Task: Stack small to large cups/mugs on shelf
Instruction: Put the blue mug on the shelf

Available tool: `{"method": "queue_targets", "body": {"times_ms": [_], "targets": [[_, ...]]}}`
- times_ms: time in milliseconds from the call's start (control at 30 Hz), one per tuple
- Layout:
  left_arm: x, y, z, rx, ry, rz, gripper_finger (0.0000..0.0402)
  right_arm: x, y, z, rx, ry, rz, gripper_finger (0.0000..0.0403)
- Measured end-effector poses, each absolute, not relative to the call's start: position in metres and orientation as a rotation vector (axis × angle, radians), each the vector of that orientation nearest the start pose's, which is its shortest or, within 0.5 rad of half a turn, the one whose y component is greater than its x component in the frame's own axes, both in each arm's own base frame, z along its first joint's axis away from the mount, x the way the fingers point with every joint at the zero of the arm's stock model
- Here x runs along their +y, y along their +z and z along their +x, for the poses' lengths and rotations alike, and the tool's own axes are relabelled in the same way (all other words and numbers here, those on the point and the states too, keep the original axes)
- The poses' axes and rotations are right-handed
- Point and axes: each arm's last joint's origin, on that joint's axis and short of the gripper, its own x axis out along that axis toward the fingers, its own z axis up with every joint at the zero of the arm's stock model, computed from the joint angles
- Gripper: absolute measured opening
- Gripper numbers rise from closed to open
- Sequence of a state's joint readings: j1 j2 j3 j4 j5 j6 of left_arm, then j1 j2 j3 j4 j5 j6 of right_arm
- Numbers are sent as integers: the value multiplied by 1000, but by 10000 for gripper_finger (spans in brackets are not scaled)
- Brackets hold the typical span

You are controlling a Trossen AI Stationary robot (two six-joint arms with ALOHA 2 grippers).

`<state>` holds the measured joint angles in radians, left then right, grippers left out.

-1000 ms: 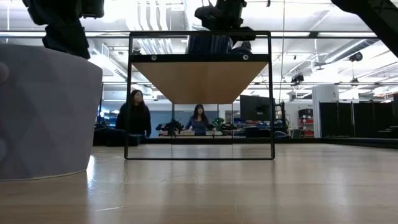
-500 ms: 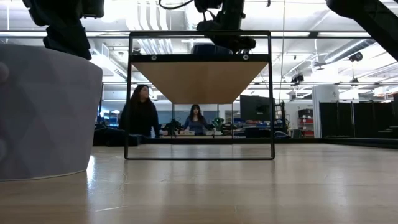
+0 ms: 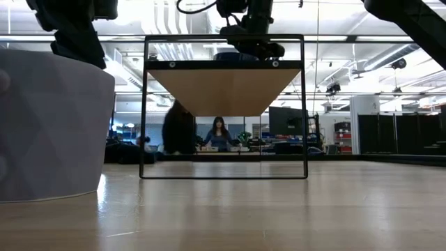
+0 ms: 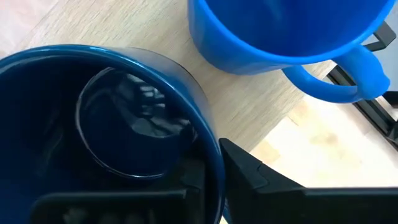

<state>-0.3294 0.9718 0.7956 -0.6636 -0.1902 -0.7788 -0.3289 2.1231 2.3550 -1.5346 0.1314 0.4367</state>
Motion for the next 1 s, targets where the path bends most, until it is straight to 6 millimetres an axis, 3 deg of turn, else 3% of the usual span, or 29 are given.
{"method": "queue_targets", "body": {"times_ms": [400, 567, 800, 1000], "targets": [[-55, 266, 179, 806, 194, -516, 100, -135, 354, 384, 1190, -676, 502, 124], [-54, 267, 179, 793, 213, -508, 100, -133, 360, 380, 1177, -675, 501, 146], [-53, 260, 178, 801, 247, -487, 100, -118, 394, 354, 1100, -739, 464, 142], [-52, 261, 177, 783, 271, -476, 100, -83, 428, 329, 985, -673, 600, 131]]}}
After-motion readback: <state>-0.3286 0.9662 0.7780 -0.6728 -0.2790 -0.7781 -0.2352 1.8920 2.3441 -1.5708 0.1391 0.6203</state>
